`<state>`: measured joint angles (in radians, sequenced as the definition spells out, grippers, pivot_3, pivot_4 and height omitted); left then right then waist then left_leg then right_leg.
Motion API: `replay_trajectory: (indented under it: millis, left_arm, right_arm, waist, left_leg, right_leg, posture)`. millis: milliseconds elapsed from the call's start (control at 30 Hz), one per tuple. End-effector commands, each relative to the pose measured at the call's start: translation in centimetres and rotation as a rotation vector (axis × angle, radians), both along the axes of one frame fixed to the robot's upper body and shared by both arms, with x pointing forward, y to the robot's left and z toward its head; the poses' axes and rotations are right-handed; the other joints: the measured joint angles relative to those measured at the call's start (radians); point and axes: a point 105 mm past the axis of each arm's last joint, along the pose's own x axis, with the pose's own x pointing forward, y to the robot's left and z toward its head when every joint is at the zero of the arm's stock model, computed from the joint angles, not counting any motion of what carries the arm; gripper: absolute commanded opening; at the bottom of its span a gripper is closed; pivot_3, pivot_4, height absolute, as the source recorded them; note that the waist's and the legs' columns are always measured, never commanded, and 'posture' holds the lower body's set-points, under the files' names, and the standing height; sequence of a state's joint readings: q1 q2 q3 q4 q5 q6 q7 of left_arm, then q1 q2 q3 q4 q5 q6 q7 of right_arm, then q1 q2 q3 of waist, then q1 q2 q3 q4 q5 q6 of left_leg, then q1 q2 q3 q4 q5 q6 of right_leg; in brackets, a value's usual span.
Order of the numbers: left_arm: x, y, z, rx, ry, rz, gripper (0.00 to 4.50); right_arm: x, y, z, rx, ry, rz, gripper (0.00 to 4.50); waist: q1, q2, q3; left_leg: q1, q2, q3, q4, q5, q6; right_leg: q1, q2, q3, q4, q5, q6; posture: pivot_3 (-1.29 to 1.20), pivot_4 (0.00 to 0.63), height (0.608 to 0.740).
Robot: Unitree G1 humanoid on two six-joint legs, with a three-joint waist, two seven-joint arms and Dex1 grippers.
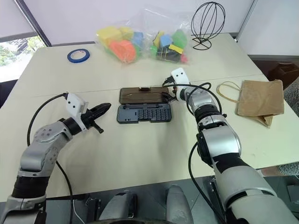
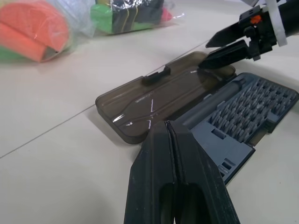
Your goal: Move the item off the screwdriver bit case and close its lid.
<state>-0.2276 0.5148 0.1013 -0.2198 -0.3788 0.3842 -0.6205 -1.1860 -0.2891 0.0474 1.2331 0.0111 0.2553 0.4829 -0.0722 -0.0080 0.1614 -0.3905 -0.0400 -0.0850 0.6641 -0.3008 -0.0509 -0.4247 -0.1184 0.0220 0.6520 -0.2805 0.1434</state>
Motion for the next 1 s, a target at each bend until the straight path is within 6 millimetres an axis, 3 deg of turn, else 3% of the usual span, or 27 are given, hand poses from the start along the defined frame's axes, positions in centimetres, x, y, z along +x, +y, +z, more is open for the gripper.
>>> replay_trajectory:
  millis: [33, 100, 167, 400, 733, 1000]
  left_arm:
    - [-0.3, 0.5, 1.2, 0.015, -0.051, 0.020, 0.00]
    - [-0.3, 0.5, 1.2, 0.017, -0.052, 0.021, 0.00]
    - [-0.3, 0.5, 1.2, 0.019, -0.053, 0.023, 0.00]
    - [-0.3, 0.5, 1.2, 0.022, -0.057, 0.026, 0.00]
    - [-0.3, 0.6, 1.2, 0.026, -0.059, 0.031, 0.00]
    - [-0.2, 0.5, 1.1, 0.021, -0.058, 0.032, 0.00]
  right_arm:
    - [0.4, 0.2, 1.1, 0.022, -0.022, -0.016, 4.47]
    - [0.3, 0.4, 1.0, 0.030, -0.017, -0.013, 4.47]
    - [0.3, 0.6, 0.9, 0.030, -0.016, -0.008, 3.68]
    - [0.1, 1.4, 0.0, 0.015, 0.003, 0.007, 0.14]
    - [-0.6, 1.5, -1.4, 0.013, 0.081, 0.024, 0.06]
    - [-2.1, -0.3, -1.0, 0.120, 0.160, -0.079, 0.06]
  waist:
    - [0.000, 0.000, 0.000]
    - [0.000, 0.000, 0.000]
    - [0.001, 0.000, 0.000]
    - [0.004, 0.000, 0.000]
    - [0.002, 0.000, 0.000]
    - [0.010, 0.000, 0.000]
  left_leg:
    - [0.000, 0.000, 0.000, 0.000, 0.000, 0.000]
    - [0.000, 0.000, 0.000, 0.000, 0.000, 0.000]
    - [0.000, 0.000, 0.000, 0.000, 0.000, 0.000]
    - [0.000, 0.000, 0.000, 0.000, 0.000, 0.000]
    - [0.000, 0.000, 0.000, 0.001, 0.000, 0.000]
    - [0.000, -0.001, -0.001, 0.001, 0.000, 0.000]
  right_leg:
    - [0.000, 0.000, 0.000, 0.000, 0.000, 0.000]
    - [0.000, 0.000, 0.000, 0.000, 0.000, 0.000]
    - [0.000, 0.000, 0.000, 0.000, 0.000, 0.000]
    - [0.000, 0.000, 0.000, 0.000, 0.000, 0.000]
    - [0.001, 0.000, 0.000, 0.001, 0.000, 0.000]
    - [0.001, -0.001, 0.000, 0.001, 0.000, 0.000]
  posture:
    - [0.00, 0.150, 0.740]
    - [0.00, 0.150, 0.740]
    - [0.00, 0.150, 0.740]
    - [0.00, 0.150, 0.740]
    - [0.00, 0.150, 0.740]
    - [0.00, 0.150, 0.740]
